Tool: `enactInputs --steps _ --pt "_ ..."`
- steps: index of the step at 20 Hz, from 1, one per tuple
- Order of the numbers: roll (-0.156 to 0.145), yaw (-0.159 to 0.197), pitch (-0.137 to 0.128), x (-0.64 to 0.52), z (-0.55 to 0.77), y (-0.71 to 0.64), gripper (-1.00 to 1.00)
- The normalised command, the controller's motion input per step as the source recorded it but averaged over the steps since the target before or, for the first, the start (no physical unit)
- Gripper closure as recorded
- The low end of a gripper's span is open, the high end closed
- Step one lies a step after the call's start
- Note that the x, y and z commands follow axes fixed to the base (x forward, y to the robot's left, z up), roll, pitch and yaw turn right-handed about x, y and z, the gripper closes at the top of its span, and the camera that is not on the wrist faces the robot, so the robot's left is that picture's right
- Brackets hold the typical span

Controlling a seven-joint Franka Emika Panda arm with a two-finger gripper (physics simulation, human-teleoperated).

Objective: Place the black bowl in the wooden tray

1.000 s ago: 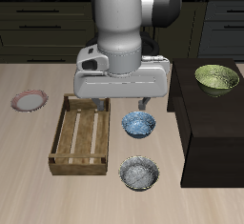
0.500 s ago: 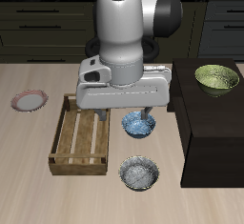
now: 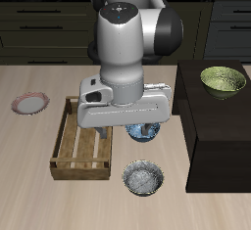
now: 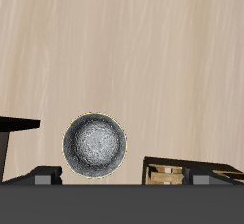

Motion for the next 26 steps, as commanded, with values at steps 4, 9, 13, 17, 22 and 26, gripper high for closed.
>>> enactInputs --steps 4,9,13,17,22,26 --pt "-0.003 0.044 0.018 0.04 -0.20 -0.04 -1.00" --pt "-0.010 0.038 0.000 0.06 -0.11 0.00 -1.00" --pt "-0.003 -0.004 0.006 0.10 -0.07 0.02 -1.00" --pt "-0.006 -0.011 0.015 0.12 -0.13 0.03 -1.00" --pt "-0.002 -0.010 0.015 0.15 -0.21 0.07 -1.00" --pt "0.002 -0.005 0.033 0.07 -0.24 0.03 -1.00"
